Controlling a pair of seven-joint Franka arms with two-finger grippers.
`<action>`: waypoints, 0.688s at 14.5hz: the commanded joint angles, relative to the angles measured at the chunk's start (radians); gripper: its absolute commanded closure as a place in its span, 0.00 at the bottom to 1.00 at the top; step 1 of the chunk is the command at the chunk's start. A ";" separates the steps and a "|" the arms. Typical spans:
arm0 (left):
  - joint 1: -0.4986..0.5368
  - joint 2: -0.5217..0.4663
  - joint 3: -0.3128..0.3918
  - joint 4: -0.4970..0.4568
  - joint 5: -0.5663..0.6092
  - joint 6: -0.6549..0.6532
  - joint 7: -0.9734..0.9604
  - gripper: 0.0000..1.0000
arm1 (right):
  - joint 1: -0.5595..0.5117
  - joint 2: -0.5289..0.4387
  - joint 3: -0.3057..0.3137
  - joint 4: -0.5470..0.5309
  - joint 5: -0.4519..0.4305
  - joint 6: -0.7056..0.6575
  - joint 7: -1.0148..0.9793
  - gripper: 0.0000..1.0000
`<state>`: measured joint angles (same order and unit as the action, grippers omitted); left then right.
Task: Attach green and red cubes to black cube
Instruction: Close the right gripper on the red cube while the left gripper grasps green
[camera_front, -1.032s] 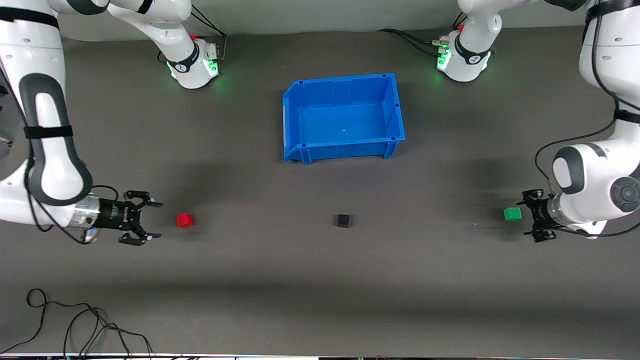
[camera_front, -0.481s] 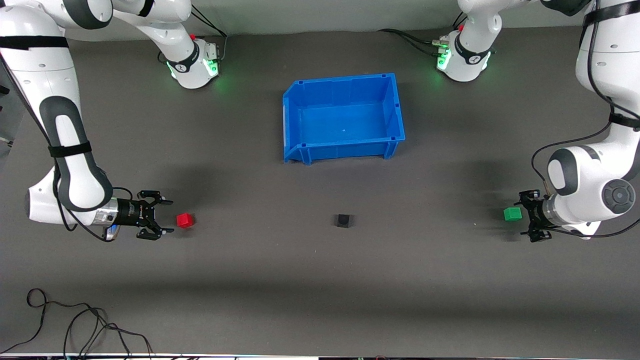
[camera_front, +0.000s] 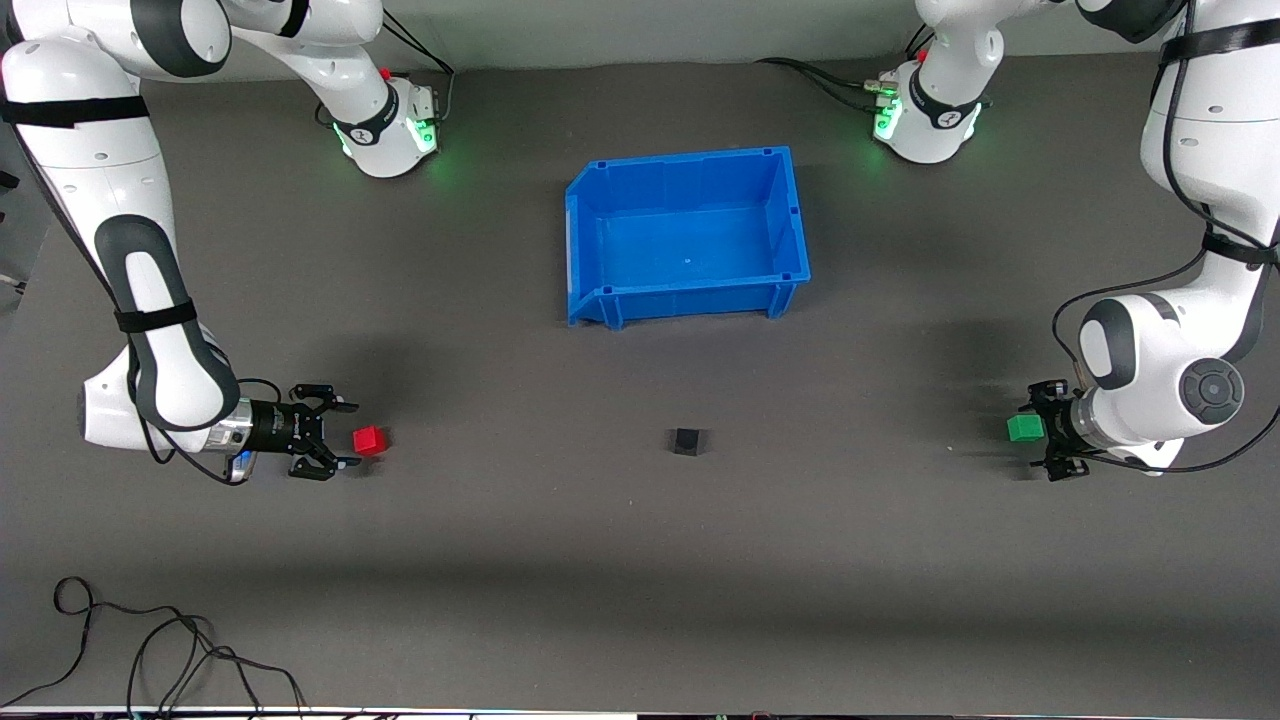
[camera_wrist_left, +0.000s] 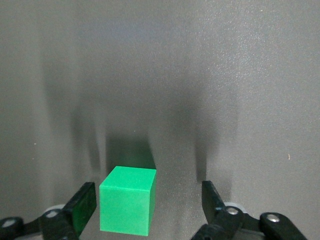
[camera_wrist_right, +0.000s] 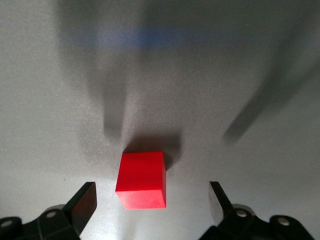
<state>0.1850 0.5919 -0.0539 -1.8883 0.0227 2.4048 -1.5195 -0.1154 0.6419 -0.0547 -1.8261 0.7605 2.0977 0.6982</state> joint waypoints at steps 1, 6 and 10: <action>-0.010 -0.017 0.006 -0.021 0.014 0.014 -0.002 0.49 | 0.000 -0.001 0.003 0.002 0.026 0.007 -0.028 0.15; -0.010 -0.015 0.006 -0.021 0.014 0.016 -0.002 0.64 | 0.000 0.024 0.003 0.018 0.026 0.005 -0.028 0.36; -0.010 -0.014 0.006 -0.017 0.014 0.013 -0.002 0.75 | -0.003 0.022 0.003 0.027 0.026 -0.004 -0.026 0.78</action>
<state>0.1845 0.5918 -0.0541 -1.8883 0.0235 2.4055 -1.5193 -0.1150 0.6565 -0.0540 -1.8181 0.7612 2.0982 0.6968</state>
